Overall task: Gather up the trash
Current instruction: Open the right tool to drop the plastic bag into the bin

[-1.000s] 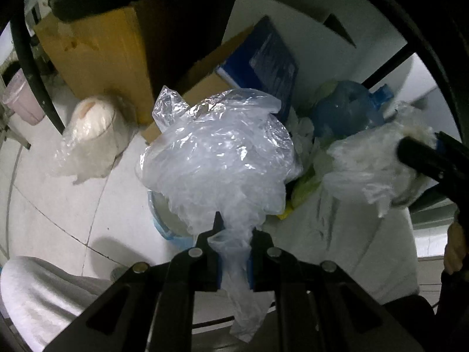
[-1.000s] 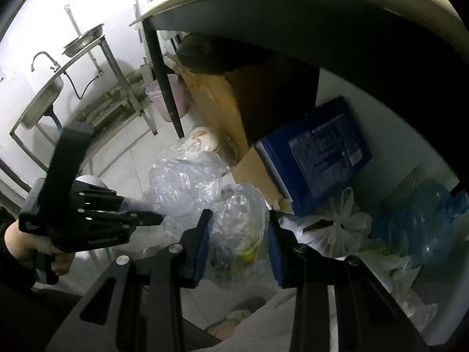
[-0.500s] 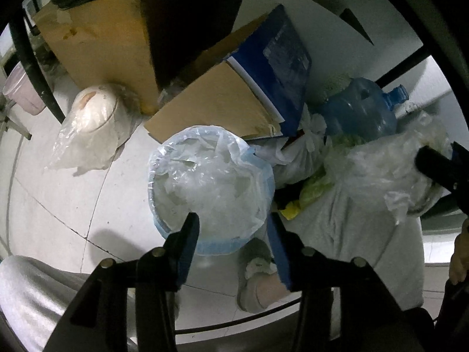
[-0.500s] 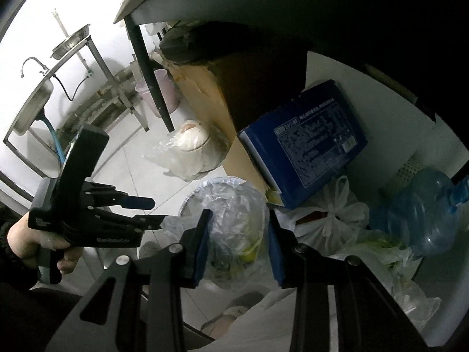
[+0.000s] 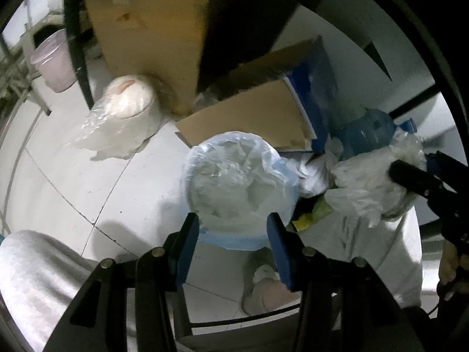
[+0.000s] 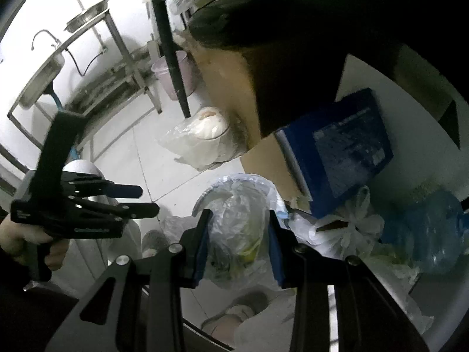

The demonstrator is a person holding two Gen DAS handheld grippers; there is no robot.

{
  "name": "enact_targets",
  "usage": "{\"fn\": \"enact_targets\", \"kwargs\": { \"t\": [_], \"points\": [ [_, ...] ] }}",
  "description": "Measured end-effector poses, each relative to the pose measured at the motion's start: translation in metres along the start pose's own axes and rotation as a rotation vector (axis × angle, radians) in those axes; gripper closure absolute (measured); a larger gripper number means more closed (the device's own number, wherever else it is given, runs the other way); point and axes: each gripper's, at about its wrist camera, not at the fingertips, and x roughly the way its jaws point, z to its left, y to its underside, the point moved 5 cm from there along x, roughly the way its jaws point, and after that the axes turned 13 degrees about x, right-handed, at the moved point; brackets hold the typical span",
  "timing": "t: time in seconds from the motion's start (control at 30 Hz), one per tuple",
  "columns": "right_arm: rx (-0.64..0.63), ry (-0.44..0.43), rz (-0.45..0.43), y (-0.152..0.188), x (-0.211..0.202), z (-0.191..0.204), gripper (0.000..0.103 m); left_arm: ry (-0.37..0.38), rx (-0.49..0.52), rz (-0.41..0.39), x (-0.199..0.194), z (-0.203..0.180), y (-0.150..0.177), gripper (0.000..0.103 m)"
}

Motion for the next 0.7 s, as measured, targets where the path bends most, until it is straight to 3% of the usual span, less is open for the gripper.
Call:
{"fn": "enact_targets", "kwargs": {
  "t": [0.13, 0.4, 0.7],
  "points": [
    [-0.011, 0.008, 0.017, -0.009, 0.014, 0.013, 0.069, -0.003, -0.036, -0.022, -0.009, 0.018, 0.005, 0.055],
    [-0.01, 0.039, 0.04, -0.023, 0.033, 0.029, 0.051, -0.005, -0.075, -0.05, -0.019, 0.039, 0.011, 0.055],
    [-0.019, 0.034, 0.016, -0.02, 0.018, 0.032, 0.05, -0.016, -0.049, -0.086, -0.034, 0.031, 0.012, 0.055]
  ]
}}
